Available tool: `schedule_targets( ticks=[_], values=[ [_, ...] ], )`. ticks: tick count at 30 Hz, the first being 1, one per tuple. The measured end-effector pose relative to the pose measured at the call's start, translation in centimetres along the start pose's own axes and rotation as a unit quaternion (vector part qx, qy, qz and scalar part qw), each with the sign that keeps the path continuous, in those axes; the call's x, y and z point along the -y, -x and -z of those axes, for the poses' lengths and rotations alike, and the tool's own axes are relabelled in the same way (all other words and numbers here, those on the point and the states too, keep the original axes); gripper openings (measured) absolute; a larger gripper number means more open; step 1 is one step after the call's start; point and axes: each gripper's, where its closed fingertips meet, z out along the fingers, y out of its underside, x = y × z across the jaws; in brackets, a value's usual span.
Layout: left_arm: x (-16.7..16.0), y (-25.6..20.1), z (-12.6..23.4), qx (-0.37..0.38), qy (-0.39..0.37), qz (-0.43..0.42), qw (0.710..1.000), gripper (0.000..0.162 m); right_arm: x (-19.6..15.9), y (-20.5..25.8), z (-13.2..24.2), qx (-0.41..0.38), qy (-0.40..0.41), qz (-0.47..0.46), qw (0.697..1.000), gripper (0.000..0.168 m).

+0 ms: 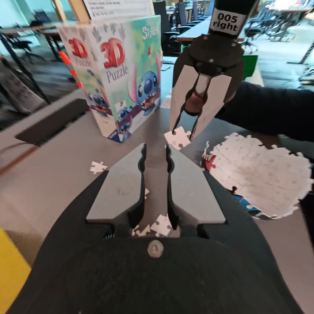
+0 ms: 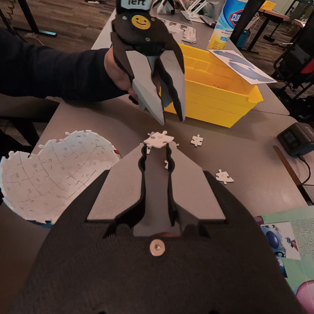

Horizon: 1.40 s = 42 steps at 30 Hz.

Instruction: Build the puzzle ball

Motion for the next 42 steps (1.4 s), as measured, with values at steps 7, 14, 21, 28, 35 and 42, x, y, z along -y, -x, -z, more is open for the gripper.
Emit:
schedule_targets(
  ticks=[7,14,21,28,35,42],
  values=[
    [-0.9,-1.3,-0.6,-0.105,0.006,0.137,0.985,0.023,0.0,0.9,0.0,0.022,-0.002,0.015,1.0,0.019],
    [0.2,-2.4,0.1,-0.191,-0.027,0.217,0.957,0.024,0.0,1.1,0.2,0.018,0.001,0.034,0.999,0.019],
    [0.1,-4.0,-0.2,-0.257,-0.021,0.258,0.931,0.021,0.1,1.8,-0.2,0.017,0.009,0.064,0.998,0.019],
    [-0.2,-4.0,-0.3,-0.237,-0.014,0.232,0.943,0.005,0.1,2.1,-0.3,0.016,0.013,0.075,0.997,0.019],
    [0.2,-3.7,-0.4,-0.22,-0.024,0.215,0.951,0.0,-0.4,1.8,-0.3,0.016,0.015,0.076,0.997,0.009],
    [0.6,-3.2,-0.4,-0.19,-0.035,0.188,0.963,0.0,-0.9,1.1,0.1,0.021,0.014,0.047,0.999,0.017]
  ],
)
